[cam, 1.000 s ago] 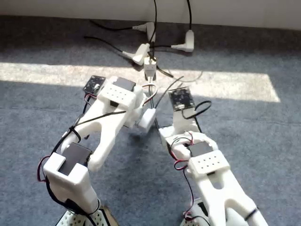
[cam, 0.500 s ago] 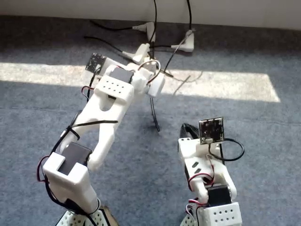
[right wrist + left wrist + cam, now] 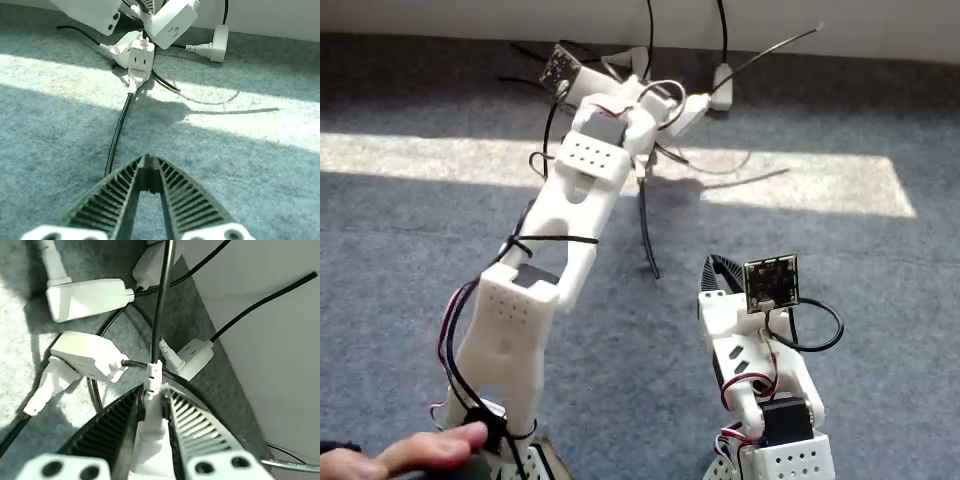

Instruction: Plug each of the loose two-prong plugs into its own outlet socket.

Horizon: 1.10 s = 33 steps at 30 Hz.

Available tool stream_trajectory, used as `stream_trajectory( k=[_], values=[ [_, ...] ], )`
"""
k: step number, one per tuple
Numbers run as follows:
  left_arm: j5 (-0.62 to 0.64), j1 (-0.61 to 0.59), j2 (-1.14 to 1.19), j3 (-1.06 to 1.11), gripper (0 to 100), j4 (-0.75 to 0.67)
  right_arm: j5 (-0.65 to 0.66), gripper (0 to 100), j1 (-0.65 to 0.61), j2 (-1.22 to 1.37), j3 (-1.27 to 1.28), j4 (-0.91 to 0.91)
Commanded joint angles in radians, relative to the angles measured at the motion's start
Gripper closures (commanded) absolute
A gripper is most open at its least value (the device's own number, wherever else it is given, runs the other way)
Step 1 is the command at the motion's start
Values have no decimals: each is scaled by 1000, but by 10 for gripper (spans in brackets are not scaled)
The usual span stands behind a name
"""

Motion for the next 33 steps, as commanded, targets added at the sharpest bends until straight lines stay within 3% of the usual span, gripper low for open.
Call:
stream_trajectory(
  k=[1, 5, 10, 18, 21, 28, 33],
  values=[
    [-106, 2, 283, -527, 994, -69, 12, 991, -4, -21, 136, -21],
    [-192, -19, 552, -794, 994, -247, 12, 991, -4, -21, 136, -21],
    [-370, -25, 760, -906, 994, -453, 12, 991, -5, -21, 136, -22],
    [-655, -22, 579, -901, 989, -198, 12, 991, -5, -21, 136, -22],
    [-770, -19, 519, -901, 915, -94, 12, 991, -5, -21, 136, -22],
    [-868, -18, 450, -903, 807, 103, 14, 991, -5, -24, 136, -22],
    [-907, -19, 415, -903, 787, 140, 15, 991, -5, -25, 136, -22]
  ],
)
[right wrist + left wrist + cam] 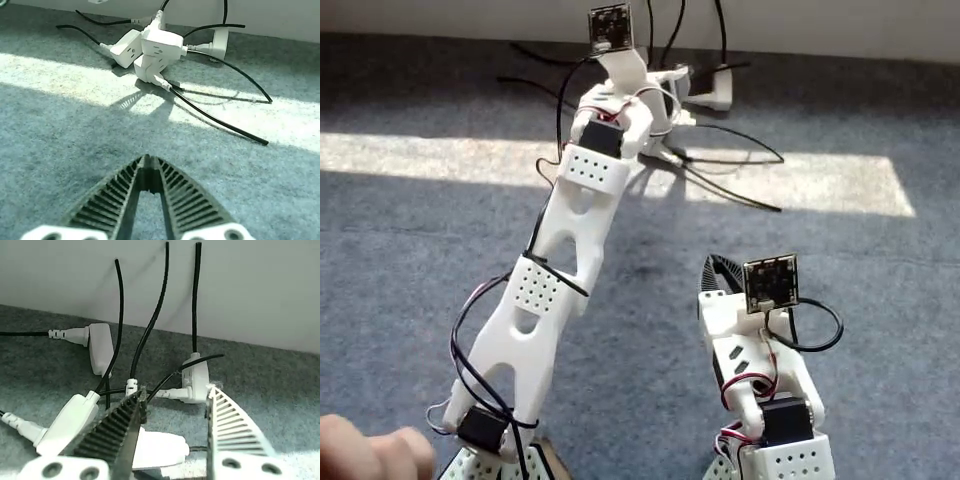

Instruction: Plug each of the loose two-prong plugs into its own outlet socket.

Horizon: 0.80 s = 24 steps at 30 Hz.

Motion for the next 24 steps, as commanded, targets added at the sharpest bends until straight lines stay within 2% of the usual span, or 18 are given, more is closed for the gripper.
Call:
stream_trajectory(
  k=[1, 8, 12, 17, 24],
  values=[
    [-20, -4, -101, -54, 789, 12, 11, 991, -5, -25, 133, -22],
    [100, -68, -199, -53, 790, 40, 14, 991, -7, -22, 133, -22],
    [97, -87, -312, -53, 790, 180, 9, 991, 1, -27, 131, -41],
    [-44, -82, -490, -53, 791, 377, -18, 991, 30, -22, 131, -64],
    [-46, -73, -776, -53, 825, 629, -106, 991, 101, -31, 131, -87]
  ],
)
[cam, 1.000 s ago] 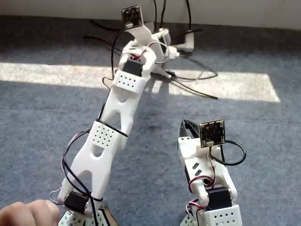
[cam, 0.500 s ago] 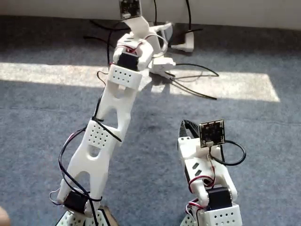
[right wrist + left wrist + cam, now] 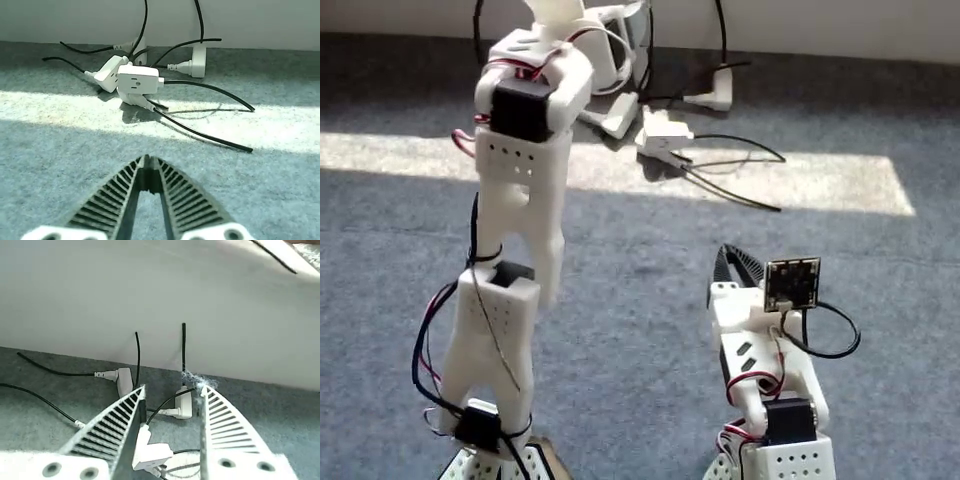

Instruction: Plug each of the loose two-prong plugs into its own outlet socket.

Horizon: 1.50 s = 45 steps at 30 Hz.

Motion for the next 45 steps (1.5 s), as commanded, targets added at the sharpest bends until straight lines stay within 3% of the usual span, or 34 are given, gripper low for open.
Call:
stream_trajectory(
  k=[1, 7, 15, 26, 30, 45],
  values=[
    [-9, 18, -255, -44, 825, 167, -37, 991, 39, -22, 131, -28],
    [-63, 74, -507, -41, 833, 356, -69, 991, 81, -22, 131, -84],
    [-72, 87, -722, -41, 988, 358, -64, 991, 82, -22, 131, -102],
    [-72, 79, -1004, 10, 993, 361, -63, 991, 81, -21, 131, 39],
    [-72, 79, -1184, 234, 993, 359, -66, 991, 79, -21, 131, 153],
    [-74, 77, -1945, 1388, 993, 353, -64, 991, 84, -21, 131, 524]
  ],
)
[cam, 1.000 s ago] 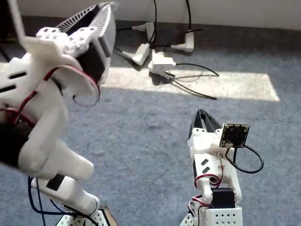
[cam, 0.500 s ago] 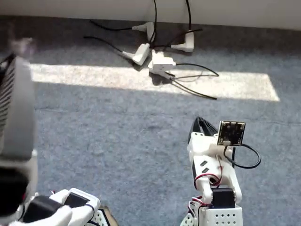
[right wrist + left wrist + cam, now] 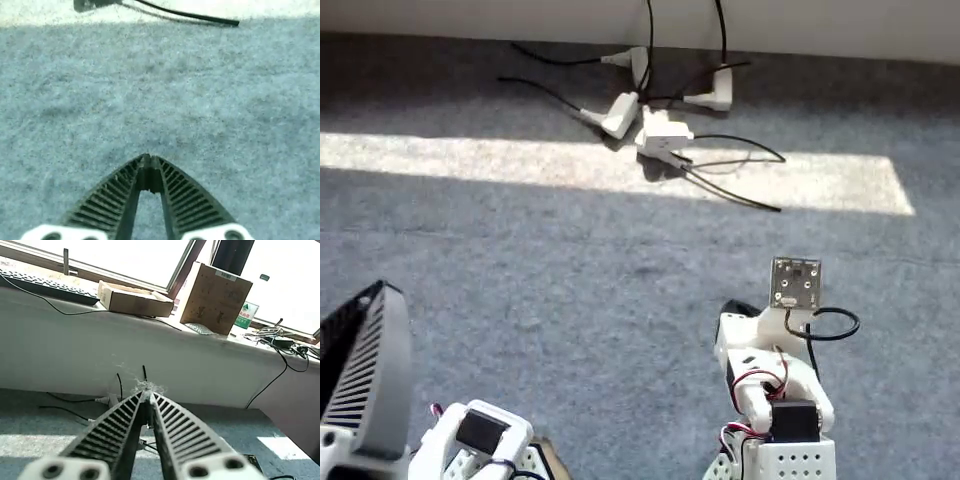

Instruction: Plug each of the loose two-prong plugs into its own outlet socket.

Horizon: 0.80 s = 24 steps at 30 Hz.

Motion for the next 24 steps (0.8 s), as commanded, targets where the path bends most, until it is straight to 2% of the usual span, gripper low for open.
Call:
stream_trajectory(
  k=[1, 5, 10, 13, 15, 17, 22, 24],
  values=[
    [-11, 2, -223, 380, 993, -3, -6, 991, 12, -21, 131, 85],
    [-11, 2, -437, 654, 993, -3, -6, 991, 12, -22, 130, 189],
    [-11, 2, -670, 958, 993, -3, -6, 991, 12, -22, 130, 193],
    [-12, 2, -763, 1121, 993, -3, -6, 991, 12, -22, 130, 193],
    [-15, -12, -765, 1148, 993, -12, -6, 991, 10, -22, 130, 193],
    [-64, -50, -756, 1150, 993, -51, -6, 991, 10, -22, 130, 193],
    [-293, -200, -754, 1260, 991, -115, -6, 991, 10, -22, 130, 193],
    [-316, -246, -754, 1330, 993, -138, -6, 991, 10, -22, 130, 193]
  ],
)
